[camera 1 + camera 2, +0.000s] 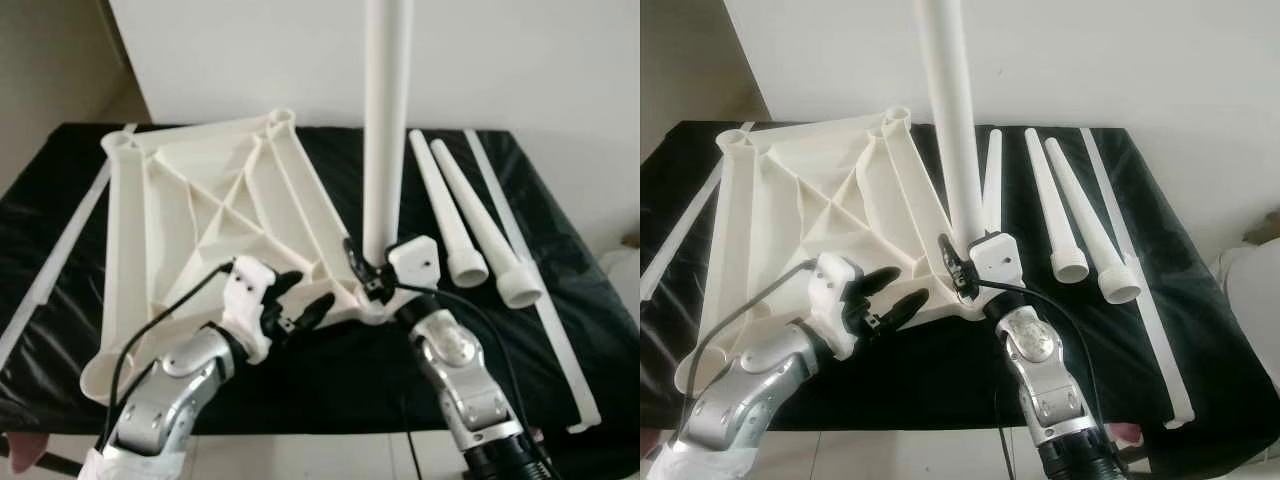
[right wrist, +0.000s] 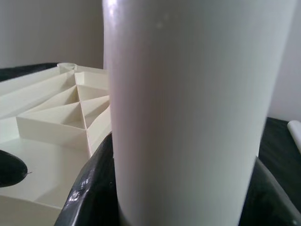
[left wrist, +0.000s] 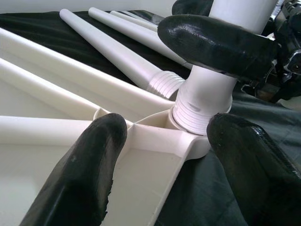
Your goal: Building children table
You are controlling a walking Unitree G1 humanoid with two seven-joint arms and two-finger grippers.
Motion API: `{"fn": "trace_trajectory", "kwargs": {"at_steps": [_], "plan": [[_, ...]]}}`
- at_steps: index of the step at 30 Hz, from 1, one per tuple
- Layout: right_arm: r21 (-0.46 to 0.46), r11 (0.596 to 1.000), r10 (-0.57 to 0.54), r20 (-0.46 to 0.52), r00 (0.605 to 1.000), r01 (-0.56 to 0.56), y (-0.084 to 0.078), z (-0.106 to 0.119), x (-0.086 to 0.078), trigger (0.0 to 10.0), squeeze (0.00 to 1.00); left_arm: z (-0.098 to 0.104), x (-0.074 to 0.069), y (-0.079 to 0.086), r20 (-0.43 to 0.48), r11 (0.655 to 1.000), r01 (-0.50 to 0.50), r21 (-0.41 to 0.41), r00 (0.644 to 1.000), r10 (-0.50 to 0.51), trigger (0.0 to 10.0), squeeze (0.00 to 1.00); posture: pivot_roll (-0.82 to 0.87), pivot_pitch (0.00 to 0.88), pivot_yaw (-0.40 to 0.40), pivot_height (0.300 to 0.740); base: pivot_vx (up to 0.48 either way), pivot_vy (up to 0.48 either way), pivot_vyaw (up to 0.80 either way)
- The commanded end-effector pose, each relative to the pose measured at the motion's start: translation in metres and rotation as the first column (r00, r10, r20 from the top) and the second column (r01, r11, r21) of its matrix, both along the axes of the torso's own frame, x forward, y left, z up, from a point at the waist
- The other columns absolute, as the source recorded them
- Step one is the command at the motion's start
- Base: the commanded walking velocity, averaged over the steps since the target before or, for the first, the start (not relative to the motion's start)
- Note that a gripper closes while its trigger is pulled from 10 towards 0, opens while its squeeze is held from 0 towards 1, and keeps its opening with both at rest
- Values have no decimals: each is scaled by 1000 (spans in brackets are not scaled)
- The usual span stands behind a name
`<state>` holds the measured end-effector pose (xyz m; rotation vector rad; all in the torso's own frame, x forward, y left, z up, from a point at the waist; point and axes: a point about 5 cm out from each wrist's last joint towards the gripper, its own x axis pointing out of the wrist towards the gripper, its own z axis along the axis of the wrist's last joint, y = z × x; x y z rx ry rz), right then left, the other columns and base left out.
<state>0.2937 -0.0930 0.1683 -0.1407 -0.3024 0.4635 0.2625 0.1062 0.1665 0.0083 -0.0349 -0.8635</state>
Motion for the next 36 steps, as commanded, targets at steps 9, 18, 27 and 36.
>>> {"fn": "trace_trajectory", "kwargs": {"at_steps": [9,18,27,36], "plan": [[50,995,-69,-327,942,90,-21,-48,15,10000,0,1,-2,-1,-10,999,34,-1,999,-34,10000,0,-35,136,9,740,0,0,0],[34,996,-66,-371,926,85,-19,-48,23,10000,0,3,-1,-1,-9,1000,31,-3,999,-31,10000,0,-29,138,5,740,0,0,0],[8,998,-55,-215,975,58,-12,-40,13,10000,0,3,0,-1,-9,1000,25,-7,1000,-25,10000,0,-30,138,2,740,0,0,0],[103,991,-63,-155,986,80,-20,-38,1,10000,0,3,1,-2,-14,999,33,-17,999,-33,10000,0,-44,140,10,740,0,0,0]]}}
